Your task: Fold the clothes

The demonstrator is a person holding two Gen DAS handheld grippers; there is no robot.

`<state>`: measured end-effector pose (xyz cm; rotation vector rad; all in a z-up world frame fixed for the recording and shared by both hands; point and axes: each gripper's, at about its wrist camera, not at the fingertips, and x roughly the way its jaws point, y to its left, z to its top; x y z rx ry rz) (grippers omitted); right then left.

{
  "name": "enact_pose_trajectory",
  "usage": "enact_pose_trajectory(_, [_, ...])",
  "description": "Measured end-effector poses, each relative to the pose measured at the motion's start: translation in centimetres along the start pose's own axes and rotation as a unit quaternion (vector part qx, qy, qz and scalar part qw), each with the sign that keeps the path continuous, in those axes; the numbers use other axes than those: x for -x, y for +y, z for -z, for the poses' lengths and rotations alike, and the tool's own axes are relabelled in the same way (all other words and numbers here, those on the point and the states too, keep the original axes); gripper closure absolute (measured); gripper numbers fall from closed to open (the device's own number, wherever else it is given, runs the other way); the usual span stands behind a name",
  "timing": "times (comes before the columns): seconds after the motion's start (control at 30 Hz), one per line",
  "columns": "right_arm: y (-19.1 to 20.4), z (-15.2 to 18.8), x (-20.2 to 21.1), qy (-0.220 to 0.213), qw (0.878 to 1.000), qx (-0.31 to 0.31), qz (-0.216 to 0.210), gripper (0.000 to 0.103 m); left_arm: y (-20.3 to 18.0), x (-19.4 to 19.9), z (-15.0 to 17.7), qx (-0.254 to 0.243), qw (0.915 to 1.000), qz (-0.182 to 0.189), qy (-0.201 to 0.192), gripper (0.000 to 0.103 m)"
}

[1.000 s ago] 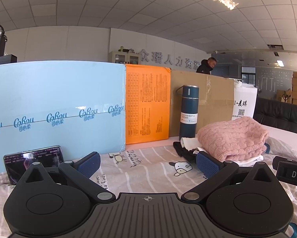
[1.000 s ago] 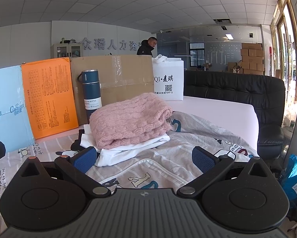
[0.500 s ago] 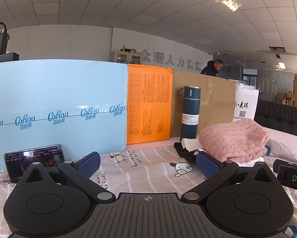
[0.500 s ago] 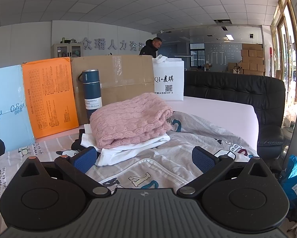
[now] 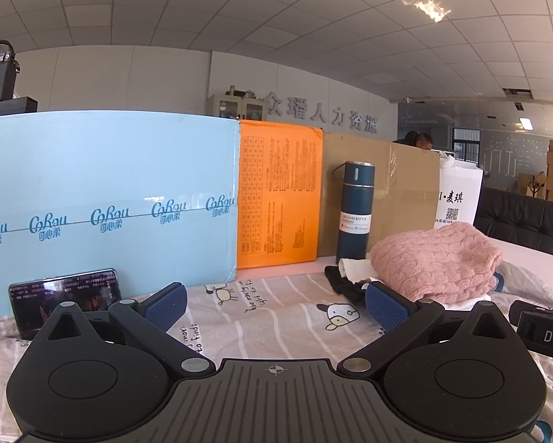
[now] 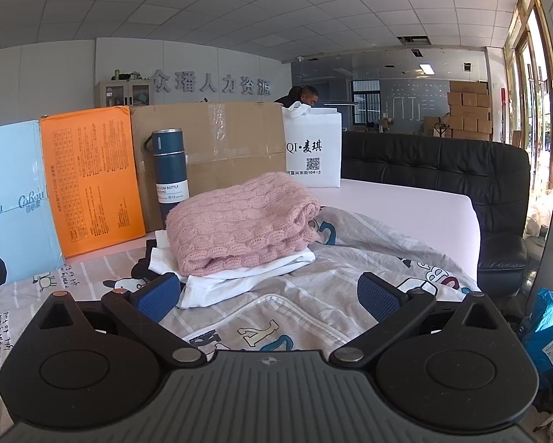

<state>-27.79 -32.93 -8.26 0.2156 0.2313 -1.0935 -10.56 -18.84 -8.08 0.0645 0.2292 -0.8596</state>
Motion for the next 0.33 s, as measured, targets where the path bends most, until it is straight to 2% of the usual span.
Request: enact_pose_trajectory(0.33, [0.08, 0.06, -0.11, 0.002, 1.000, 0.001, 0.001, 0.000, -0.20, 0.07, 0.02, -0.002, 1.0000, -0.001, 0.000, 0.000])
